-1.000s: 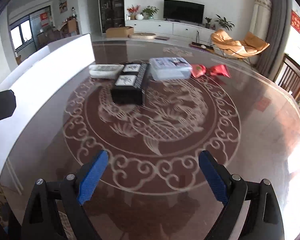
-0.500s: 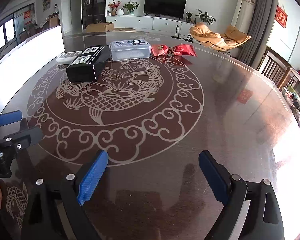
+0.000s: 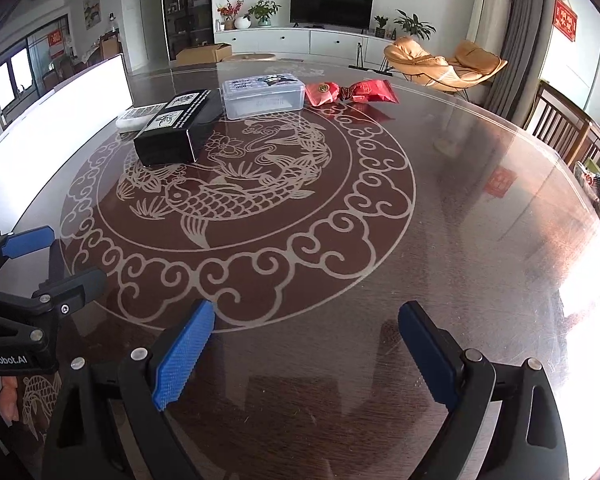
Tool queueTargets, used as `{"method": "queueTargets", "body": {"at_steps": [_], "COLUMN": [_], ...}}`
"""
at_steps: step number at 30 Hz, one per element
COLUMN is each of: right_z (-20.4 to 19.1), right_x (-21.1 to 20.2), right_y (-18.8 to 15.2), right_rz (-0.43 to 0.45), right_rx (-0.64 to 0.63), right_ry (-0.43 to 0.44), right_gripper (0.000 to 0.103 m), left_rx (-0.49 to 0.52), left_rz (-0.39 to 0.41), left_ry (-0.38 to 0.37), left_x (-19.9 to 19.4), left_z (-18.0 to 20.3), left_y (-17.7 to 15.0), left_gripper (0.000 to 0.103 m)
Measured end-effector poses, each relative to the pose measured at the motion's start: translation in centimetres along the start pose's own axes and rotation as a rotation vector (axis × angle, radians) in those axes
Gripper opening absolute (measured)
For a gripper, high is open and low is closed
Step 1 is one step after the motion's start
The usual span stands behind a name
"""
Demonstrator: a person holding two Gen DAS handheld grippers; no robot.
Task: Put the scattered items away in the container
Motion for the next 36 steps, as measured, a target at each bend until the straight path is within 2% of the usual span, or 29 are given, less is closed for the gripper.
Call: {"method": "queueTargets", "body": {"at_steps": [3,11,19,22,25,28,29,31,34,36], "right_z": [0.3,0.3,0.2,-0.5,-2.3,-4.7,-5.5,-6.9,-9.0,-10.1], "right_x": [0.2,0.2,0.2,0.9,2.2,3.5,3.7,4.7,7.4,9.2], "right_y": [-0.1,-0.1,-0.1,0.6,2.5,6.1,7.7,10.8,14.1,15.4], "right_rz": [-0.007,-0.009,-0.01,-0.017,-0.03,-0.026,-0.004,0.022,-0.015,-0.046], "right_rx": [0.027,0.027,0.027,-0.008,-0.066,-0.026,-0.018,-0.011,-0.017,-0.042], "right_ry": [0.026,0.022,0.025,0.058,0.137,0.32,0.35,0.358,0.337,0.289], "right_gripper": [0.095,0.096,0.097,0.098,0.098,0.098,0.098,0.098,0.098,0.098], "left_rx": [-0.002,0.029,0.068,0.066,0.063,0.063,0.063,0.063,0.063,0.063], "left_rz": [0.001,-0.011,-0.016,-0.01,-0.008,-0.008,-0.008,-0.008,-0.008,-0.008], "left_ry": [-0.003,0.021,-0.01,-0.003,0.0,0.001,0.001,0.0,0.0,0.0], "left_x": [-0.1,-0.1,-0.3,-0.3,-0.3,-0.3,-0.3,-0.3,-0.3,-0.3], "left_z": [0.0,0.3,-1.1,-1.0,-1.0,-1.0,-1.0,-1.0,-1.0,-1.0], "left_y": [-0.1,-0.3,-0.6,-0.6,-0.5,-0.5,-0.5,-0.5,-0.5,-0.5], "left_gripper": [0.103,0.103,0.103,0.103,0.103,0.103,0.103,0.103,0.103,0.103]}}
Point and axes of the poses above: each gripper's, at about its wrist camera, not at the fingertips, and x roughly the way its jaws point, z to its right, y to its top, the point moved 7 cm from there along x, roughly the way its jaws point, and after that the axes turned 5 degrees about y, right-handed, at the moved point
